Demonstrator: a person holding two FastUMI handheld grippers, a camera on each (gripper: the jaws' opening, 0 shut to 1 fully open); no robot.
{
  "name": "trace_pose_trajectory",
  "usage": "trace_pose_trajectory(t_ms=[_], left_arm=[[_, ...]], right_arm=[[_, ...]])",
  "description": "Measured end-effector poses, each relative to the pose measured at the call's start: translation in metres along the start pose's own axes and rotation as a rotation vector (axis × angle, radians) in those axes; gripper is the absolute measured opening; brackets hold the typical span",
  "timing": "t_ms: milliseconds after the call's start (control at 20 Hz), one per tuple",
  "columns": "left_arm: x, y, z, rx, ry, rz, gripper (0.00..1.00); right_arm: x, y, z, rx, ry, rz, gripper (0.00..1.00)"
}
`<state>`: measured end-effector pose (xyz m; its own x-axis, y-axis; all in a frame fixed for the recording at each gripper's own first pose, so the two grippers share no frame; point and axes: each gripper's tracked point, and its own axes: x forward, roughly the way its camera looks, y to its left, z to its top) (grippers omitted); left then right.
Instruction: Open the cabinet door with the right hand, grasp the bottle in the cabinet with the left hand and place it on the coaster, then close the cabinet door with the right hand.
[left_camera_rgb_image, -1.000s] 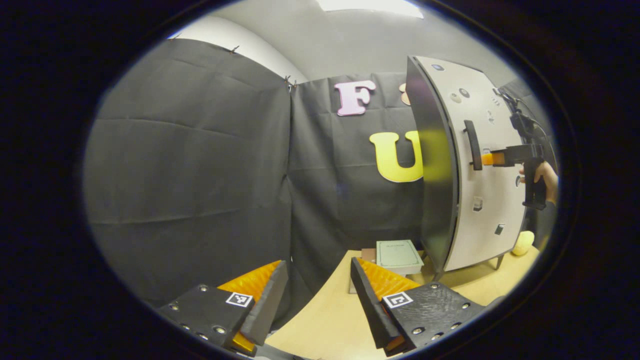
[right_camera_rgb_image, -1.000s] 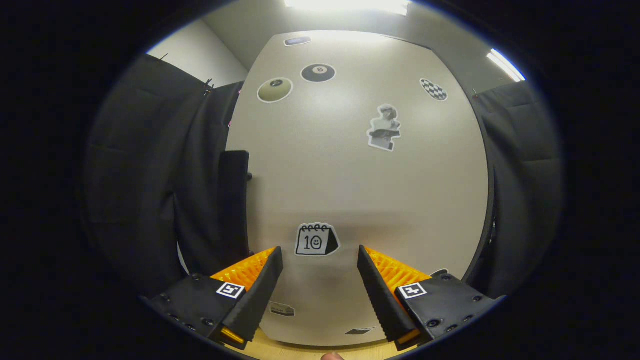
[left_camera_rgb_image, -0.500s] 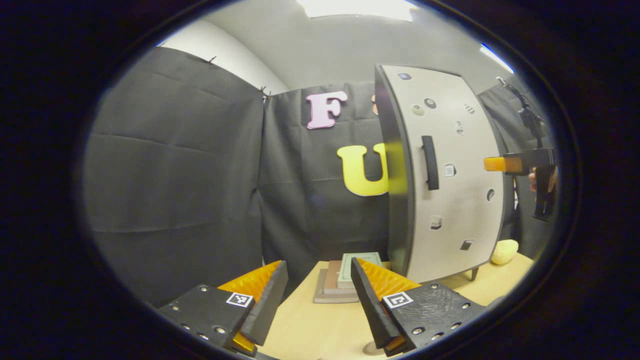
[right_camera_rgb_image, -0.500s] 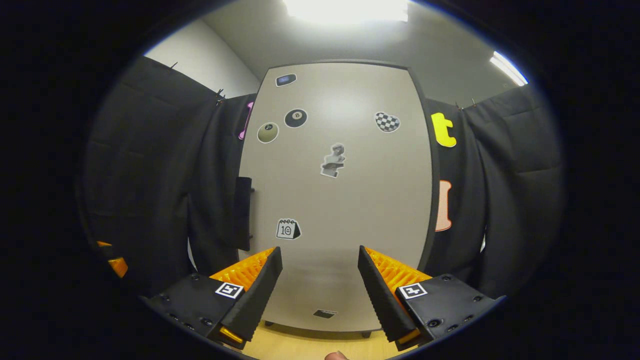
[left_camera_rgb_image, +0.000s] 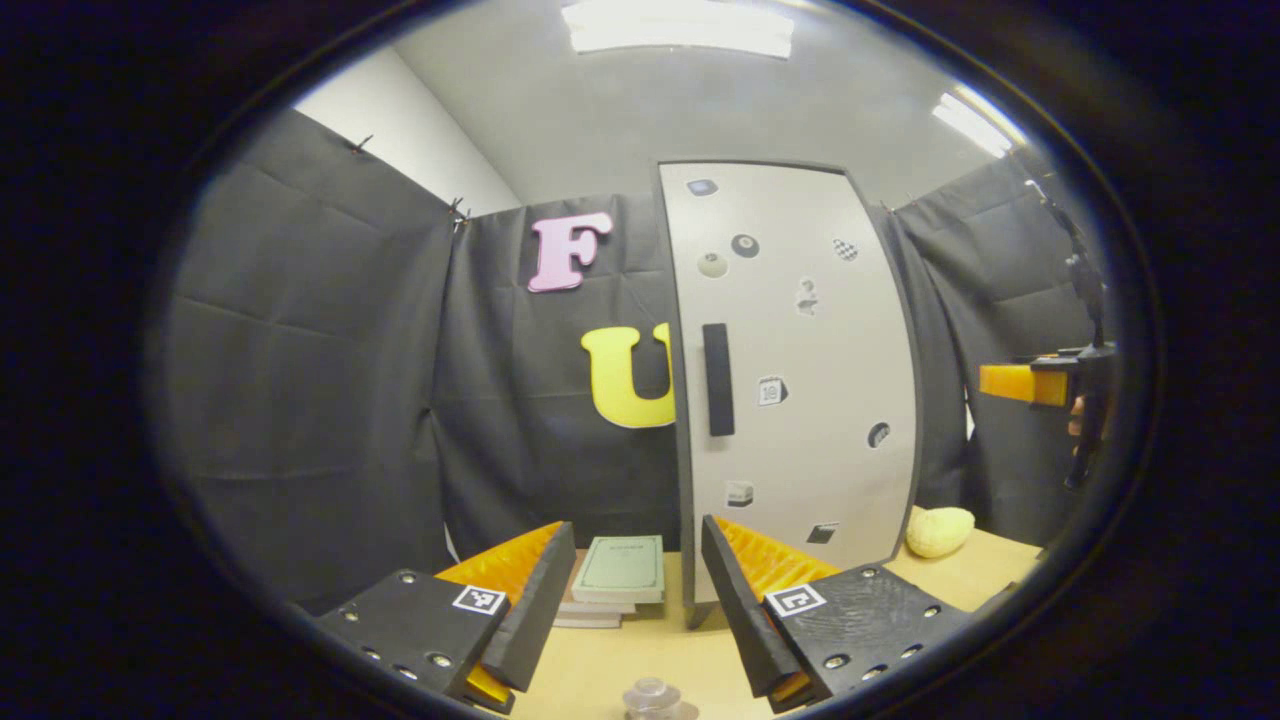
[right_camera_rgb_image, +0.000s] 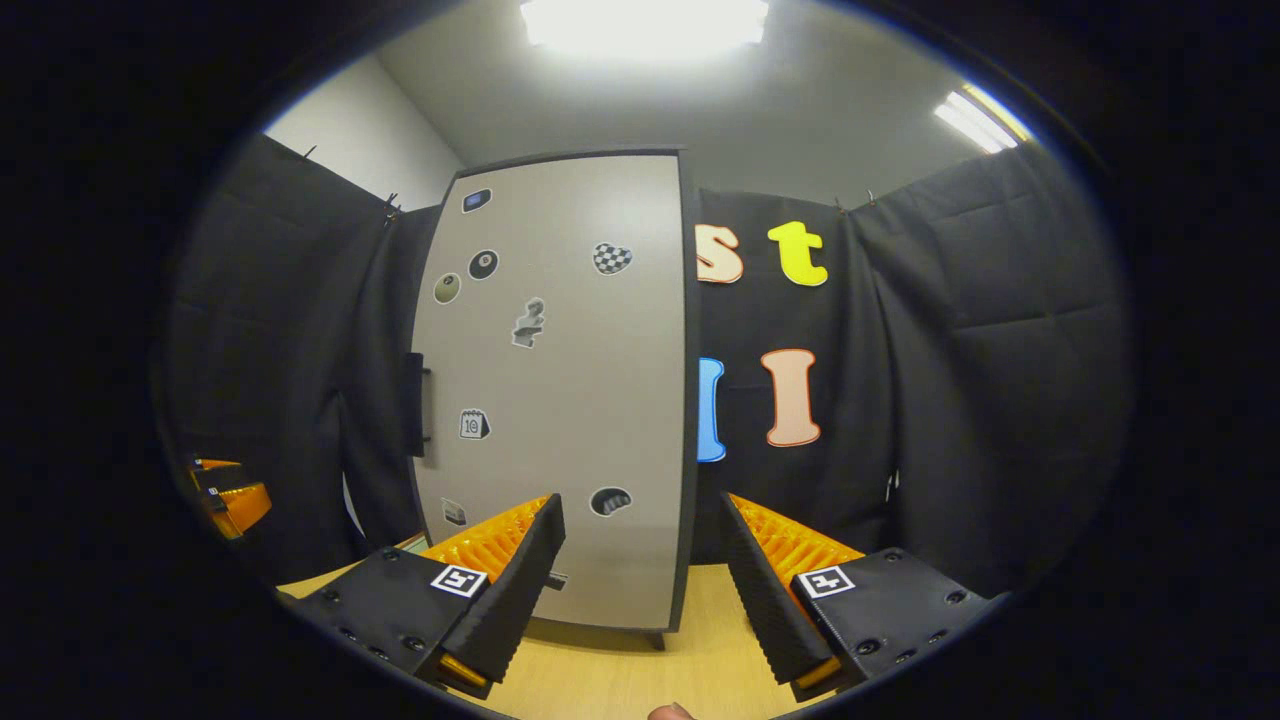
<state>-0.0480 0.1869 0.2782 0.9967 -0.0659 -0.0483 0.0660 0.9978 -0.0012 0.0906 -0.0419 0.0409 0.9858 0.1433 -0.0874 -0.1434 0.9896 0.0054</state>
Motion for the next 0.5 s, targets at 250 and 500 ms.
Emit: trace_pose_trajectory(t_ms=[250,500], left_arm=[[-0.019,-0.049,0.011,0.004,-0.004,-0.021,0.79],[-0.040,-0.071,0.006,0.007,0.012,-0.022,0.76]], right_arm=[[-0.037,-0.053,-0.017,0.006,0.002,-0.032,0.97],[-0.065,-0.080,-0.043,-0.006,0.039,-0.032,0.97]])
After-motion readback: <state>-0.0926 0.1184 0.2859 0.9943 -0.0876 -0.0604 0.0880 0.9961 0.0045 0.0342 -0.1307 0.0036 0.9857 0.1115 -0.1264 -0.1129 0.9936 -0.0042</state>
